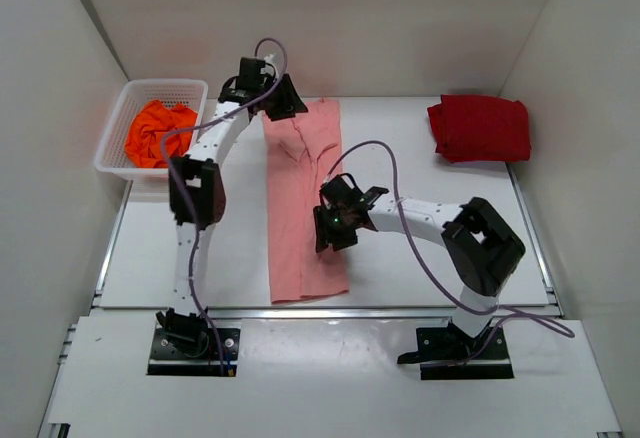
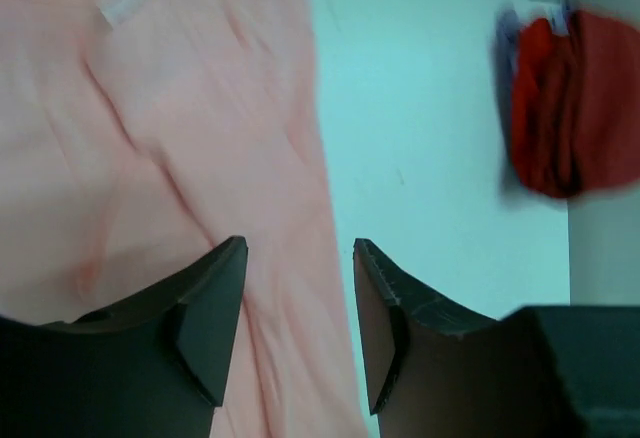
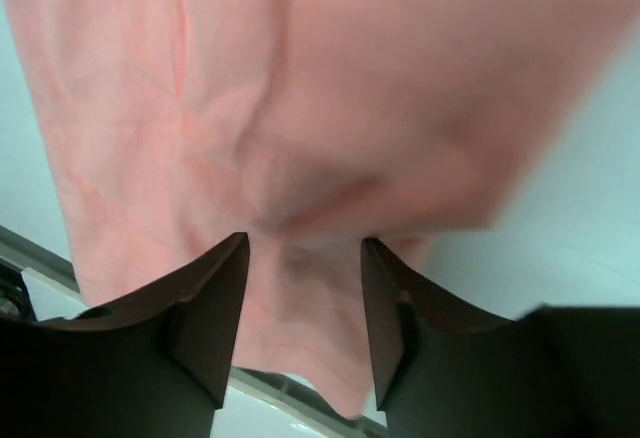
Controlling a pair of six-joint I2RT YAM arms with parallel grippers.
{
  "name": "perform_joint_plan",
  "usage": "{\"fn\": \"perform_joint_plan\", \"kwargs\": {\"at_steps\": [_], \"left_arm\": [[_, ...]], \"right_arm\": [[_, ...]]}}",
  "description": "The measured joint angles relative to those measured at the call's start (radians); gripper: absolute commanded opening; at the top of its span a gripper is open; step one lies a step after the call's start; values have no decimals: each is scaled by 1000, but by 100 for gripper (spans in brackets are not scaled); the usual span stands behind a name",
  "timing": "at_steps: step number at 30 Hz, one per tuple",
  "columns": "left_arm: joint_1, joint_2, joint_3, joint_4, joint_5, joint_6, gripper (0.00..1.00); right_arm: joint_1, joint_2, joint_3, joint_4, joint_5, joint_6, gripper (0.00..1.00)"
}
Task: Fold and stack the t-shirts
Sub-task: Rotate the tshirt 90 degrees, then grab the bottom of the folded rectangular tshirt with both arms
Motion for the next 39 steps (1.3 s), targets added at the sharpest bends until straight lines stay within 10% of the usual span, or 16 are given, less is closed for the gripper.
{"fn": "perform_joint_plan", "kwargs": {"at_steps": [9, 16, 31, 35, 36, 39], "left_arm": [[-128, -1166, -1259, 163, -14, 77, 60], [-194, -1439, -1761, 90, -100, 56, 61], [-305, -1651, -2117, 146, -124, -147, 61], [-332, -1617, -2117, 184, -129, -173, 40], [-337, -1607, -2117, 186, -130, -176, 23], [-341, -1584, -2118, 182, -135, -171, 0]], "right_arm": [[-124, -258, -64, -50, 60, -44, 48], [-82, -306, -229, -71, -18, 6, 45], [-18, -306, -372, 37, -135, 127, 45], [1, -260, -354, 46, -142, 138, 22], [5, -254, -354, 44, -145, 143, 1], [15, -242, -358, 43, -155, 158, 0]]}}
